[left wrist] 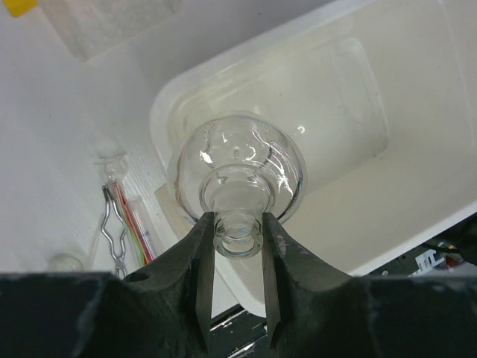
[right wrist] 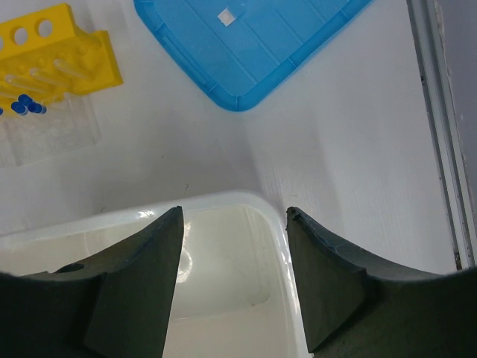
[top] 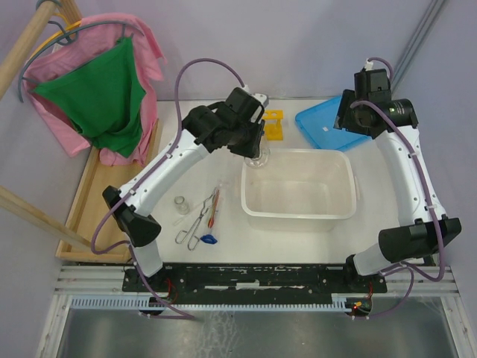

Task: Organize the chemistry lab equipment
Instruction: Place the chemistry item in the storage box.

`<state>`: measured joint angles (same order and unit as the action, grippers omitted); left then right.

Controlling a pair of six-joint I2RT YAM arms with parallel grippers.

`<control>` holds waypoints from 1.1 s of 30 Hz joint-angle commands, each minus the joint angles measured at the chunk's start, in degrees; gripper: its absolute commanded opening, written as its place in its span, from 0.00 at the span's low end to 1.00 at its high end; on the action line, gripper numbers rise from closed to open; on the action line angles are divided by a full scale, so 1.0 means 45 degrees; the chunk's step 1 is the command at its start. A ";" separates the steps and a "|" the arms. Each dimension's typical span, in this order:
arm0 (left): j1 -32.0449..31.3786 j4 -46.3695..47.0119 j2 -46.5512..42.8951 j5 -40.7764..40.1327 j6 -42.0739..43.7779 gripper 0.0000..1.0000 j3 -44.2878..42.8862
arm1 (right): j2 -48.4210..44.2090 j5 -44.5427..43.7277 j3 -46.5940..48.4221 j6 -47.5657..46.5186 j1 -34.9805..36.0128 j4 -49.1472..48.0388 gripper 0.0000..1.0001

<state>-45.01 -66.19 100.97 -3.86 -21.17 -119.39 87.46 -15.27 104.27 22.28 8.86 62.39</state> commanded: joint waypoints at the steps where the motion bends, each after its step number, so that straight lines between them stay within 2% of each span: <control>1: -0.0269 0.0360 0.0330 0.0100 -0.0224 0.03 0.0132 | -0.0954 -0.0498 -0.0325 0.0162 -0.0092 -0.0609 0.66; 17: -0.0660 0.1181 0.2041 0.0857 0.0095 0.03 0.0363 | -0.2165 -0.1192 -0.1521 -0.0130 -0.0373 -0.0642 0.68; 28: -0.1526 0.1189 0.3343 0.1014 0.0251 0.03 -0.0165 | -0.2009 -0.1159 -0.1215 0.0080 -0.0427 -0.0492 0.68; 30: -0.1626 0.1212 0.3647 0.1000 0.0303 0.03 -0.0454 | -0.2090 -0.1356 -0.1213 0.0126 -0.0429 -0.0485 0.68; 33: -0.1808 0.0903 0.4515 0.1127 0.0380 0.03 -0.1961 | -0.2167 -0.1625 -0.1305 0.0142 -0.0436 -0.0469 0.68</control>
<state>-52.29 -63.86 118.63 0.05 -21.04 -119.33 79.26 -19.55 97.03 22.33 7.31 61.28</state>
